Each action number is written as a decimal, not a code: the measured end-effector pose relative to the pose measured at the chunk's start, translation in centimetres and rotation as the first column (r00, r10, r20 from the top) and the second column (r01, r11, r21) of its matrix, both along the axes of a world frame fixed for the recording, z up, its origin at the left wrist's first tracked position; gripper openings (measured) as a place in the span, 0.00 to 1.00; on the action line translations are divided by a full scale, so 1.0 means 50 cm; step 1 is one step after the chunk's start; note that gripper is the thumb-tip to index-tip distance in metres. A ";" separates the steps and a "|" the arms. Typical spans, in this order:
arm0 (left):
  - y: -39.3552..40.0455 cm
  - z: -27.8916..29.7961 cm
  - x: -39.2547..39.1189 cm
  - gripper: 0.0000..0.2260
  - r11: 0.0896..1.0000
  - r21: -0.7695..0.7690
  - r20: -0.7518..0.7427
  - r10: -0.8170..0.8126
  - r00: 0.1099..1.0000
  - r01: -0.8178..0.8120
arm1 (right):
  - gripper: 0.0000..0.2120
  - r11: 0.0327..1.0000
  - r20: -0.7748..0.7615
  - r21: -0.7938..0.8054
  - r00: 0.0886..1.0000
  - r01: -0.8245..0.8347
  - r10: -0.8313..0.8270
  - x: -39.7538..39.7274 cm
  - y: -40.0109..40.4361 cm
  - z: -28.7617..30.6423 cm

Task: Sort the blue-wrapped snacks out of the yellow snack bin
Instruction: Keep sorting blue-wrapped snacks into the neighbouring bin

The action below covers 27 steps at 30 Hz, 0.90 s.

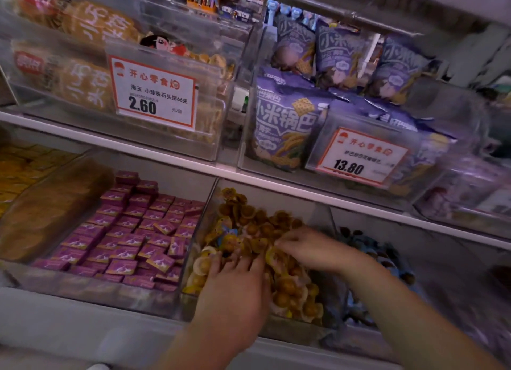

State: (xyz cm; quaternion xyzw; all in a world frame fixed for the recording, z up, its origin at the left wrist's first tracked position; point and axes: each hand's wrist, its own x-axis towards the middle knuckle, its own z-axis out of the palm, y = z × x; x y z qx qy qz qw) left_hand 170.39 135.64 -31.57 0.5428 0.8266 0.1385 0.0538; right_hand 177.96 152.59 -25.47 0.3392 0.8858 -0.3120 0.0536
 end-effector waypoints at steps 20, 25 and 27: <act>-0.011 -0.010 -0.070 0.22 0.997 0.054 0.074 0.047 0.996 -0.051 | 0.15 0.897 0.372 0.391 0.927 -0.208 0.053 -0.002 0.044 0.011; -0.009 -0.011 -0.059 0.25 0.992 0.072 0.103 -0.107 0.989 0.100 | 0.15 0.898 0.034 0.438 0.999 -0.052 0.041 -0.037 0.060 0.005; -0.007 -0.007 -0.054 0.25 0.984 0.095 0.143 -0.164 0.976 0.151 | 0.15 0.935 0.136 0.329 0.986 -0.133 0.092 -0.057 0.047 -0.046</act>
